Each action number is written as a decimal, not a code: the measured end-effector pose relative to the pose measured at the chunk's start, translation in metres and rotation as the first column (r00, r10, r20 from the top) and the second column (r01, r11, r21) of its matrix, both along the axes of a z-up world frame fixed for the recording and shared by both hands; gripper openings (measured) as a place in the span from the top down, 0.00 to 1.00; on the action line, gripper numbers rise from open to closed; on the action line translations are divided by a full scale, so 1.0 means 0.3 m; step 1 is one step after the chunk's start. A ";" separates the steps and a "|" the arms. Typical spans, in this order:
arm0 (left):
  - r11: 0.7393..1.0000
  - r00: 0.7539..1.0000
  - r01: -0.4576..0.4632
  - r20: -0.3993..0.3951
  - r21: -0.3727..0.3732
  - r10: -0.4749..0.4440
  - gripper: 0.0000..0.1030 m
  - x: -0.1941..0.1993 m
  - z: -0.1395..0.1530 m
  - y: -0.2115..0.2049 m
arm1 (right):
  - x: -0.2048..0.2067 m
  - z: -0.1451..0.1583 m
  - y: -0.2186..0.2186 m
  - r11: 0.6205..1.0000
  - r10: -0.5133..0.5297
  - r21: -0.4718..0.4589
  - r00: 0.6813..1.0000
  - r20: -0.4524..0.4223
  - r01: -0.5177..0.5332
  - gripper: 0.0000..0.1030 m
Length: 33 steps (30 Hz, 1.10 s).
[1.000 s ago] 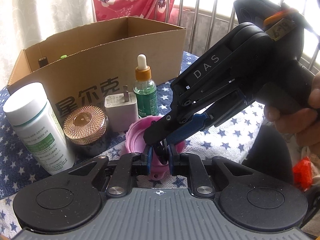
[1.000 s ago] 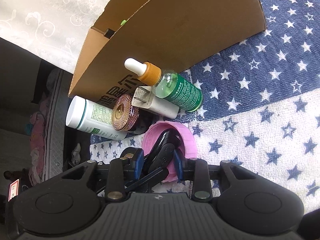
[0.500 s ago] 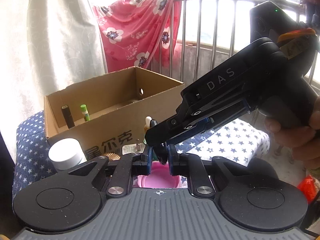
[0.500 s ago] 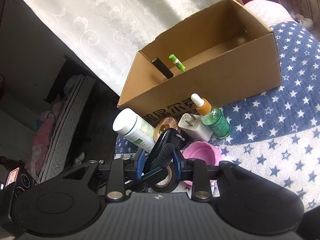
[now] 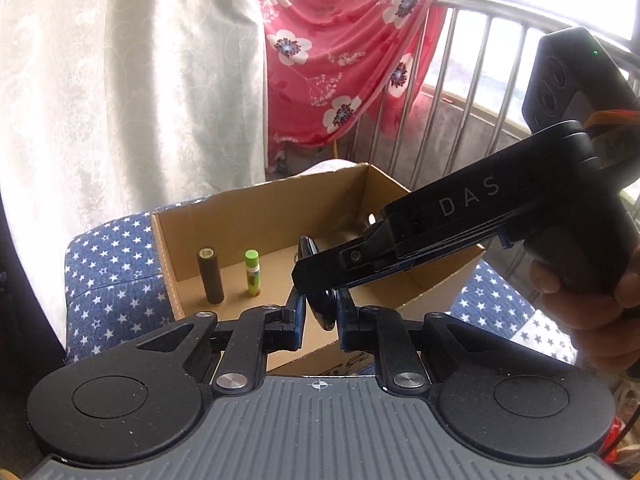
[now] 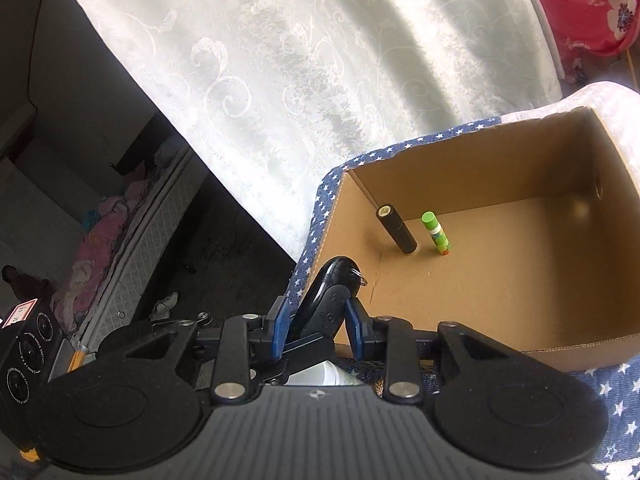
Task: Organize rigid objects
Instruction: 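Lift the black fob with the right tool toward the box, then lower the black fob into the box and open the right tool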
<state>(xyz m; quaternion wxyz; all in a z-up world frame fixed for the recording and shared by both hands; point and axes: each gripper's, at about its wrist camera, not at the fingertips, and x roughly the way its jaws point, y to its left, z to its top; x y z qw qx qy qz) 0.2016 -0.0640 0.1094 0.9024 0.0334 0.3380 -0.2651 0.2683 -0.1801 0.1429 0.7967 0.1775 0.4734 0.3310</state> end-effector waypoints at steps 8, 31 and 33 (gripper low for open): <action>0.997 0.964 -0.065 -0.255 0.036 0.072 0.87 0.267 -0.161 0.023 | 0.270 -0.225 0.069 0.999 -0.009 -0.044 0.972 -0.234 -0.001 0.69; 0.997 0.998 -0.053 -0.025 0.058 0.055 0.58 0.106 0.000 0.029 | 0.114 -0.025 -0.098 0.998 -0.066 -0.002 0.997 -0.045 0.066 0.67; 0.998 0.999 -0.043 0.005 0.047 0.043 0.48 0.061 0.027 0.037 | 0.050 0.010 -0.127 0.998 -0.067 0.011 0.998 -0.016 0.068 0.67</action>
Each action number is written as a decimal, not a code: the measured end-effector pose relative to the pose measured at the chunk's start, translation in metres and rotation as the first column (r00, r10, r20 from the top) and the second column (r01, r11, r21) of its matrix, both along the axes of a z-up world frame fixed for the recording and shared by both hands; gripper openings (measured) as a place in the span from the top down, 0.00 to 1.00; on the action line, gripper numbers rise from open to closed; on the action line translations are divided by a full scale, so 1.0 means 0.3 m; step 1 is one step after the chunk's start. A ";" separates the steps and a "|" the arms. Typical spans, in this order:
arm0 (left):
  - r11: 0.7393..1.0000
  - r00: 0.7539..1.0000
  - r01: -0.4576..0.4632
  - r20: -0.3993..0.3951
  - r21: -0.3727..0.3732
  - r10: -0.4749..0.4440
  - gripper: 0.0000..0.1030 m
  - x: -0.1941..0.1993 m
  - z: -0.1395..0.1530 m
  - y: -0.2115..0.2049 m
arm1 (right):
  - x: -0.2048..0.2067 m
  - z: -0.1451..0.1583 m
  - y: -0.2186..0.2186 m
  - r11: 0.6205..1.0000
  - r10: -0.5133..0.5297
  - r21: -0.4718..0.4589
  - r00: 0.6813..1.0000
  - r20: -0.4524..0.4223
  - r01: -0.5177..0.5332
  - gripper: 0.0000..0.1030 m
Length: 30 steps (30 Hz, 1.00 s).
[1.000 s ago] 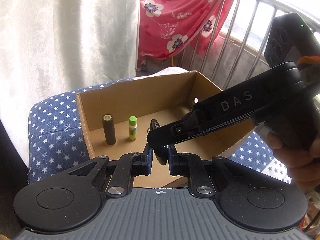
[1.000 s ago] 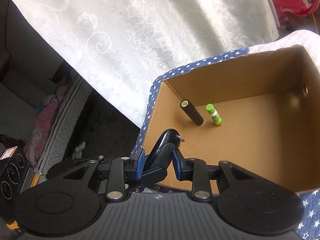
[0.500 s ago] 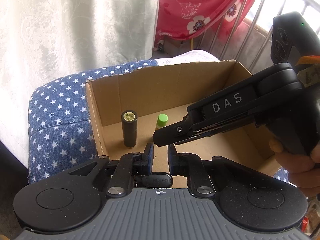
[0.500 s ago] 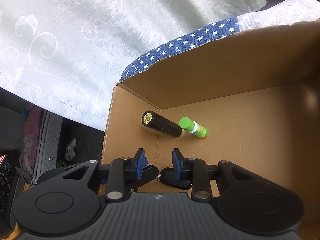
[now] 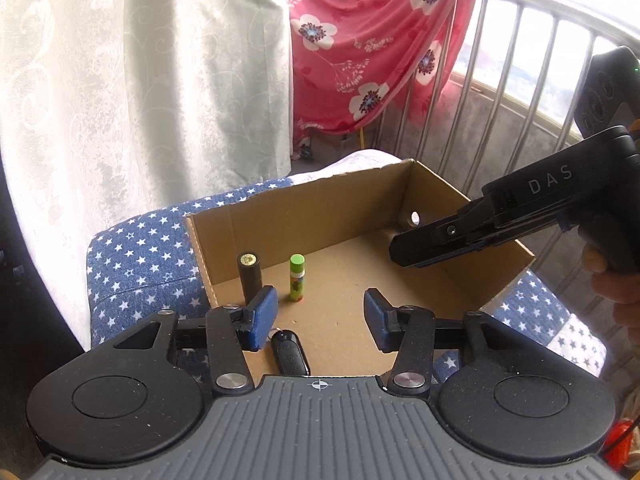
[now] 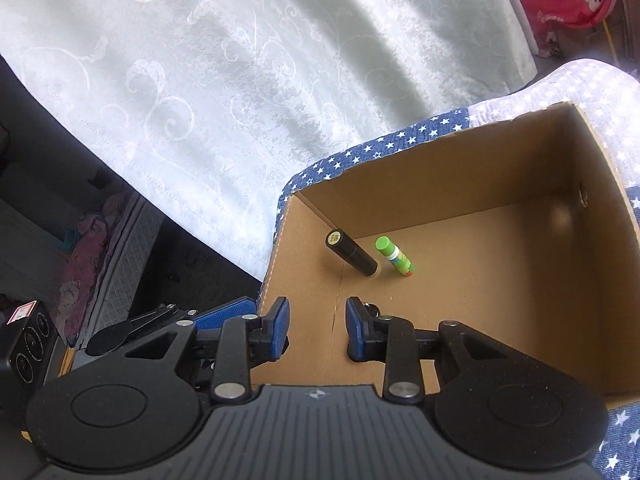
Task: Organize rigid objects
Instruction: 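Lower the black fob into the box and open the right tool, then withdraw the right tool from the box toward the pink bowl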
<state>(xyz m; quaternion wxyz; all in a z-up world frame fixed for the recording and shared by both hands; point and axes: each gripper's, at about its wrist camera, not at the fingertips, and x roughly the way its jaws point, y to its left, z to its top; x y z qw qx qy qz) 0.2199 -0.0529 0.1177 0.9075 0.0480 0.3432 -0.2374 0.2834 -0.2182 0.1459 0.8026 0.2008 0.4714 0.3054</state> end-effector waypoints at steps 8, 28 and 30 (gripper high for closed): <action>0.999 0.986 0.016 0.164 -0.034 -0.010 0.00 -0.249 0.042 0.053 | -0.329 0.100 -0.094 1.000 0.018 0.000 0.975 0.223 -0.018 0.33; 0.987 0.995 0.043 -0.085 -0.156 -0.057 0.00 -0.499 -0.339 0.024 | -0.652 -0.190 -0.039 0.913 0.044 -0.389 0.920 0.390 0.121 0.00; 0.986 0.995 0.050 -0.081 -0.160 -0.064 0.00 -0.510 -0.349 0.013 | -0.693 -0.176 -0.074 0.947 0.024 -0.297 0.899 0.437 0.120 0.00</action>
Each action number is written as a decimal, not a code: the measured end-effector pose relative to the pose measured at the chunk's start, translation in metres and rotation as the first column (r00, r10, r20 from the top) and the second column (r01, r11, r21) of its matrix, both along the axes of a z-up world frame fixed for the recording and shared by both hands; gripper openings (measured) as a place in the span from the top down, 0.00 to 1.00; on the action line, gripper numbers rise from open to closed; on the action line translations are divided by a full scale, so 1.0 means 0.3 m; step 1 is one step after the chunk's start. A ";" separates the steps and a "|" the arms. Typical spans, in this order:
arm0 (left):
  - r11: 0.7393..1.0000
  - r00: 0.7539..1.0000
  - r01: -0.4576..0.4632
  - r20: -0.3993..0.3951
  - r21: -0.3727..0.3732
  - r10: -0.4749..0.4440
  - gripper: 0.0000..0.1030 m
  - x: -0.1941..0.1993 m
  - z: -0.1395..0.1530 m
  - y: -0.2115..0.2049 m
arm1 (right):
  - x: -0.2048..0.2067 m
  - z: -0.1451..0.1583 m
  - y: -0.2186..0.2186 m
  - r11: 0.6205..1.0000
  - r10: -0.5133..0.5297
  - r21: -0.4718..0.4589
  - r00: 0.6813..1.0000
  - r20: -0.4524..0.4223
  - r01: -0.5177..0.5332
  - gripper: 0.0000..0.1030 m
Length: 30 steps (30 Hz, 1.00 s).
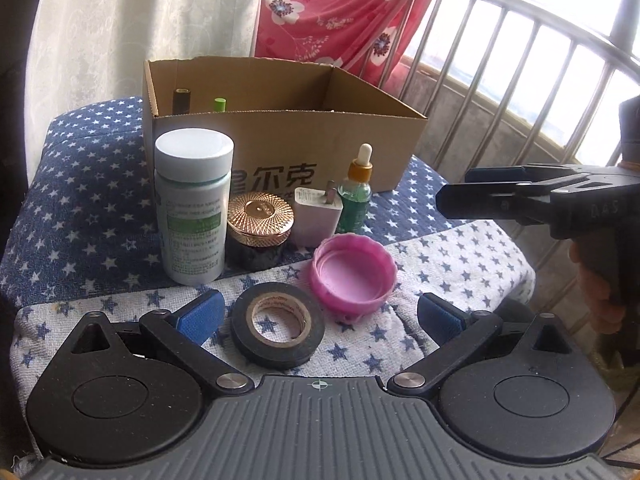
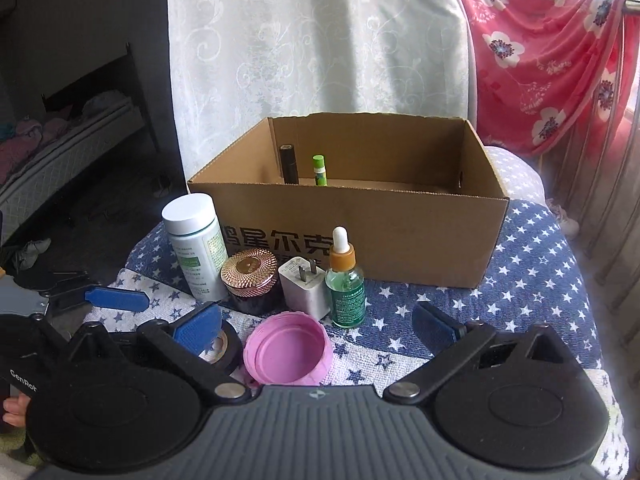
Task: Organize rigid objects
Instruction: 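Withdraw the right tool from the box toward the pink bowl, then close the right tool on the rim of the pink bowl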
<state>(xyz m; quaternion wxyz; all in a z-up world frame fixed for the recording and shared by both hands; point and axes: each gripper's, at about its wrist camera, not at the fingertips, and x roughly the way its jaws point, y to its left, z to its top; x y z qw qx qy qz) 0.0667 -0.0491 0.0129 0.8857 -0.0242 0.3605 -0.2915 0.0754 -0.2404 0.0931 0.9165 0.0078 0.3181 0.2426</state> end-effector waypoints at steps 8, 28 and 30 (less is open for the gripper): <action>0.994 0.991 -0.022 0.134 0.107 0.008 0.00 -0.052 -0.031 -0.045 | -0.052 -0.038 -0.055 0.985 -0.032 0.168 0.999 0.008 0.031 0.00; 0.947 0.958 0.107 0.224 0.302 -0.180 0.10 -0.048 -0.081 -0.221 | 0.005 -0.208 -0.065 0.976 -0.132 0.156 0.982 -0.138 0.153 0.42; 0.944 0.959 0.120 0.211 0.308 -0.190 0.15 -0.033 -0.087 -0.239 | 0.017 -0.217 -0.056 0.978 -0.122 0.150 0.982 -0.142 0.143 0.44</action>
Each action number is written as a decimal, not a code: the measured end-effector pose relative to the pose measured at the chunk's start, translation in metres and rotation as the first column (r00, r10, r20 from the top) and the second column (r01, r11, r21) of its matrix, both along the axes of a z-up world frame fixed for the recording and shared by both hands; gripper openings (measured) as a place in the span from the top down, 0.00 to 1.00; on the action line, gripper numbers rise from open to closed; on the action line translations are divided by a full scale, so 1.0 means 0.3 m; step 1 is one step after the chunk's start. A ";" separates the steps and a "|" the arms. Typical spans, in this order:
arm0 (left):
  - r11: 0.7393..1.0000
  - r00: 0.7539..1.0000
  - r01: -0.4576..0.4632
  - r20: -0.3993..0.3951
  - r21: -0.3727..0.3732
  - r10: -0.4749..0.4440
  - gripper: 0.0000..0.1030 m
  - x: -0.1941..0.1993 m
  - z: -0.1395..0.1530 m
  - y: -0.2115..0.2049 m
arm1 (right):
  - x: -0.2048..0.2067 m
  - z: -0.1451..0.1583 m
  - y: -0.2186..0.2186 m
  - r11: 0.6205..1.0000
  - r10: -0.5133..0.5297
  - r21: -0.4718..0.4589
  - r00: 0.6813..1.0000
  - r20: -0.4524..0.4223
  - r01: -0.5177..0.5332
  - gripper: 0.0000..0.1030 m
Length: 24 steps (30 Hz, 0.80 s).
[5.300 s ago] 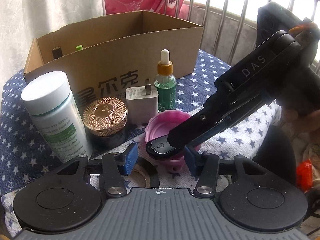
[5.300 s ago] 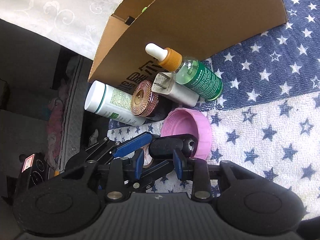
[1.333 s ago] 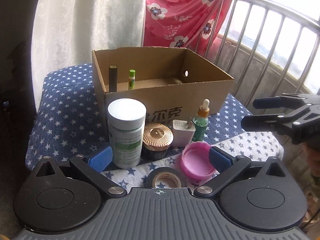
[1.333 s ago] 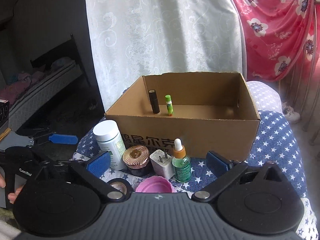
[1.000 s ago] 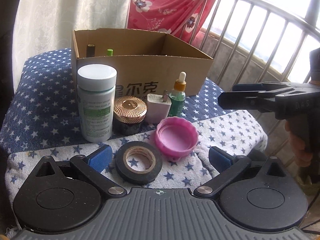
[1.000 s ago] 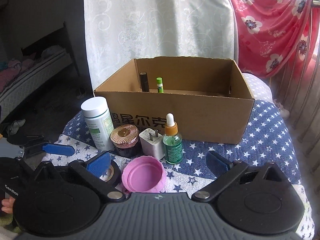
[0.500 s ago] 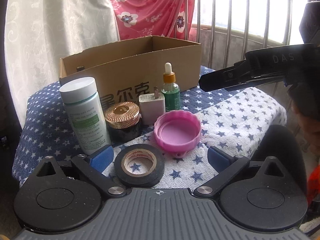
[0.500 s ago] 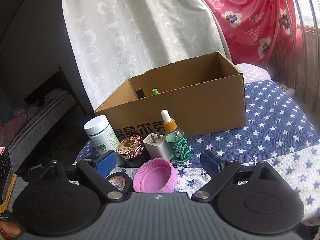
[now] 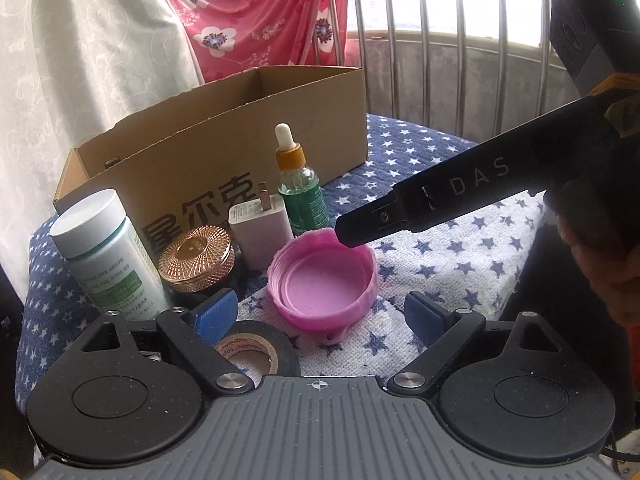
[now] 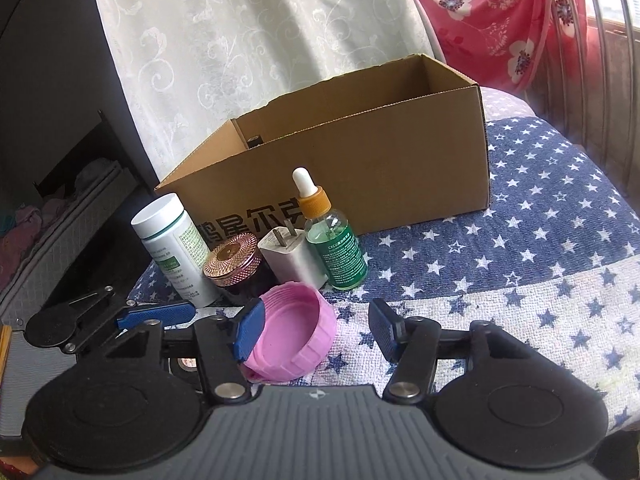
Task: Organize rigid objects
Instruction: 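Close the right tool on the rim of the pink bowl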
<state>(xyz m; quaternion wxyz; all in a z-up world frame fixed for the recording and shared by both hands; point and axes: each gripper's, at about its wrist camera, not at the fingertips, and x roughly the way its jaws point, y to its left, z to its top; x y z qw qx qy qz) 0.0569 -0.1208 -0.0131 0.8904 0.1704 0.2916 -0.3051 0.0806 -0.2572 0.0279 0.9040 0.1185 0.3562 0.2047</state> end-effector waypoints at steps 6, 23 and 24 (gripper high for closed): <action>1.000 0.998 -0.008 -0.065 0.014 0.009 0.25 0.056 -0.020 -0.029 | 0.033 -0.029 0.019 1.000 0.027 -0.004 0.999 -0.033 -0.028 0.59; 1.000 0.996 0.001 -0.084 0.009 0.000 0.31 0.057 -0.011 -0.068 | 0.026 -0.053 -0.041 0.999 0.011 0.054 0.997 -0.076 -0.007 0.80; 1.000 0.997 0.005 -0.078 0.006 -0.005 0.31 0.048 -0.005 -0.069 | 0.017 -0.044 -0.045 0.999 0.009 0.053 0.997 -0.070 -0.006 0.80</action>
